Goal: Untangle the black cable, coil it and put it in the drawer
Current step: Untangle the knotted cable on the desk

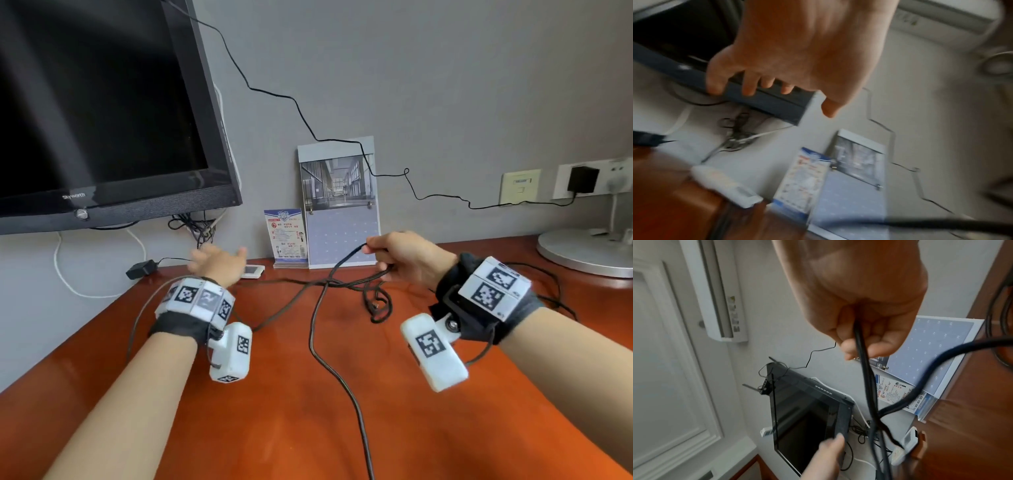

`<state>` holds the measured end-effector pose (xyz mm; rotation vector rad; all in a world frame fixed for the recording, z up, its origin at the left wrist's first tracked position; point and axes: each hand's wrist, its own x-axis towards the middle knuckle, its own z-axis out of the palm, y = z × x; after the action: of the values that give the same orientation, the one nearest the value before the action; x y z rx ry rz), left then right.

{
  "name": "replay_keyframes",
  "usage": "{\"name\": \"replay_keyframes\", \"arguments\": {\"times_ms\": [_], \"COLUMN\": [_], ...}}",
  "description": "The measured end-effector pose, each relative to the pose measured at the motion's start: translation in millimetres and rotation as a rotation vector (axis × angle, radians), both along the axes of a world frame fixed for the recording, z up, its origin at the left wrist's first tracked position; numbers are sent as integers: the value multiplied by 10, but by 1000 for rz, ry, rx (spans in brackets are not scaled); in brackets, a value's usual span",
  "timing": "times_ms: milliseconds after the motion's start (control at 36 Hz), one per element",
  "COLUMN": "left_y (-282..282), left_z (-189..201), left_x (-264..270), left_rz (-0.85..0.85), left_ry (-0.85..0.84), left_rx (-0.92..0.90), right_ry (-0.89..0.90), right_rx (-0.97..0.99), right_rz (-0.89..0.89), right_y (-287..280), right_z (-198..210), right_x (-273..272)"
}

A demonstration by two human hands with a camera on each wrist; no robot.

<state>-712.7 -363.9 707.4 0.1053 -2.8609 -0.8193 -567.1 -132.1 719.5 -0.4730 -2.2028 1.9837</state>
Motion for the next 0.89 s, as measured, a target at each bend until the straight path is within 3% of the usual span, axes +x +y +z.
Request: {"name": "replay_keyframes", "arguments": {"times_ms": [56,111,167,194,250,417,528,583,750,806,889], "left_y": [184,425,653,750,895,1014,1087,1071,821,634,255], "left_z": [48,93,82,58,-11,-179,-151,-103,200,324,326], "left_x": [190,409,639,720,794,801,786,714,489,402,133], "left_rz": [-183,-548,-902,-995,-1058,-1083,-1005,-909,-687,-615,-380], "left_ry": [183,338,282,220,142,114,104,75,-224,-206,-117], "left_rx": [-50,-12,-111,-207,-370,-537,-494,-191,1248,1485,1667], "right_ry": [1,1,-1,2,7,7,-13,-34,-129,-134,-85], "right_rx": [19,34,31,26,18,26,43,54,70,5,-91], "right_rz": [-3,-9,-38,-54,-75,-152,-189,-191,-232,-290,-395], "right_y": [-38,-76,-86,-84,-66,57,194,264,470,555,681], "right_z": [-28,-55,-93,-111,-147,-222,-334,-419,-723,-813,-901], "right_x": [-20,-33,-46,-48,-38,91,204,245,330,345,342]}}
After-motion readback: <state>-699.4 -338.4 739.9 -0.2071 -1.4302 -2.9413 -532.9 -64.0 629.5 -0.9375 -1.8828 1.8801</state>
